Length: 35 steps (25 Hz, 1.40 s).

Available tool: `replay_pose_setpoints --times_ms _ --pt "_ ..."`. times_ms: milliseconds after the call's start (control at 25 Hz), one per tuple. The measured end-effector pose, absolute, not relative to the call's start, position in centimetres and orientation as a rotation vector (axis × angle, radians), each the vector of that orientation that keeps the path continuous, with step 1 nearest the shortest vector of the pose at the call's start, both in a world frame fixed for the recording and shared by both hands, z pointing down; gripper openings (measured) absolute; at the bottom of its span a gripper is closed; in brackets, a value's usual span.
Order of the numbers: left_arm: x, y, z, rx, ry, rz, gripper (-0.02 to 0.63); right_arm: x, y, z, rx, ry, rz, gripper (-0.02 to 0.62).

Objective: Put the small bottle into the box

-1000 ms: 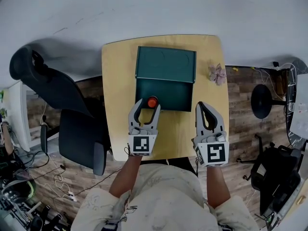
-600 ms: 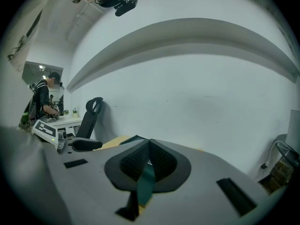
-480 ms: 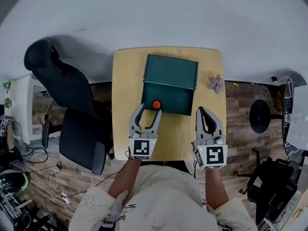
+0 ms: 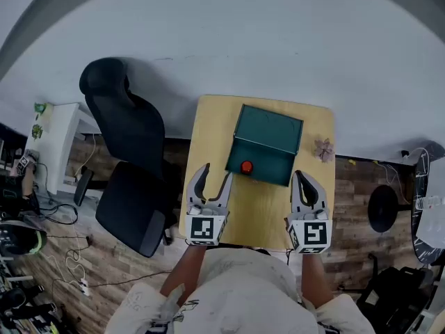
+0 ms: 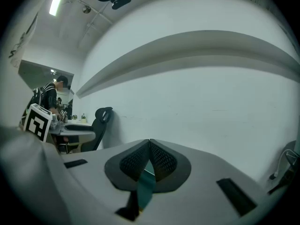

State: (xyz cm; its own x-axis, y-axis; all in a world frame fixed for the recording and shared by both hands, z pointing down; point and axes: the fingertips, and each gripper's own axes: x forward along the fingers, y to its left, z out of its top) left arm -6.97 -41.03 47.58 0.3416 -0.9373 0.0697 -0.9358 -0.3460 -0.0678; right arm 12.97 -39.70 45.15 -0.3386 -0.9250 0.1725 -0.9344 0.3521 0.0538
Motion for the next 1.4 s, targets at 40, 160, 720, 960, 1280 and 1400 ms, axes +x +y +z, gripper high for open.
replay_pose_setpoints --times_ms 40,160,720,960,1280,1400 --pt "-7.7 -40.8 46.9 -2.540 1.809 -0.129 0.242 12.7 -39.6 44.9 1.682 -2.441 0.066 0.015" --pt "-9.8 -40.3 45.3 -2.488 1.869 -0.088 0.242 12.1 -39.6 44.0 1.659 -2.460 0.020 0.015" --pt "-13.3 -40.4 43.5 -2.443 1.881 -0.080 0.242 8.8 -40.3 43.0 1.593 -2.494 -0.078 0.015" --pt "-14.1 -41.1 43.8 -2.452 1.881 -0.086 0.238 8.2 -41.2 42.9 1.594 -2.492 -0.078 0.015" --pt "-14.2 -42.3 43.1 -2.437 1.880 -0.064 0.140 7.7 -42.6 43.0 1.576 -2.498 -0.074 0.015" --pt "-14.3 -42.7 42.9 -2.423 1.872 -0.050 0.044 7.5 -43.1 43.1 1.574 -2.503 -0.077 0.015"
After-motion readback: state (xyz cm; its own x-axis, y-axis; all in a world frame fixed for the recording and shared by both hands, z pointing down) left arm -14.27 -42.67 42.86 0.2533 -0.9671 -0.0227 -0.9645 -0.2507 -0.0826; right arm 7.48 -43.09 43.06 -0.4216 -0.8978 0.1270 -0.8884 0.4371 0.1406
